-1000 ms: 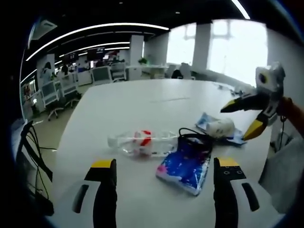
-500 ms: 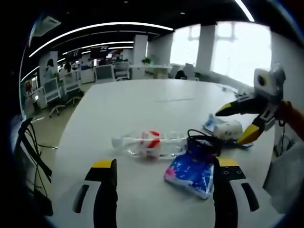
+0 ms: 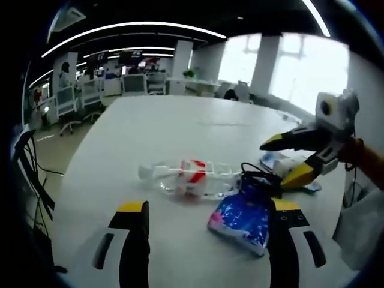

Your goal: Arrange the tabletop items into an orderly group along one side of the table until the central work area is clear of visible clutter.

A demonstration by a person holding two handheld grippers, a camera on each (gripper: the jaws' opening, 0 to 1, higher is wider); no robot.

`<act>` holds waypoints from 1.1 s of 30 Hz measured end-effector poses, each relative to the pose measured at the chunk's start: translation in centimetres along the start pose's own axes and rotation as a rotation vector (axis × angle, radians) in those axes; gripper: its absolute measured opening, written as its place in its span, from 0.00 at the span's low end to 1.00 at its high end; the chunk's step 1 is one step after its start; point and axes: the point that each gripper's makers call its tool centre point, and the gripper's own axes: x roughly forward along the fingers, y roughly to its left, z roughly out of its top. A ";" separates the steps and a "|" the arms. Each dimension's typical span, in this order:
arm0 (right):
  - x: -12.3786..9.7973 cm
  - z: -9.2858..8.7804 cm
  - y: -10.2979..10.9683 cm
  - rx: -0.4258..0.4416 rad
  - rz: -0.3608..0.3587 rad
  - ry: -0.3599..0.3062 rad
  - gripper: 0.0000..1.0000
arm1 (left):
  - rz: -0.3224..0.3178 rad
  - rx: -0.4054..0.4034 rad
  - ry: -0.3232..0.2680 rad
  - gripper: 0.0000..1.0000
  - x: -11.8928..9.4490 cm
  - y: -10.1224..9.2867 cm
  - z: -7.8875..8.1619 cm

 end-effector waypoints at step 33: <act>7.5 0.8 -0.6 -0.049 0.077 0.026 0.50 | -0.038 -0.341 -0.125 0.73 4.5 5.2 0.7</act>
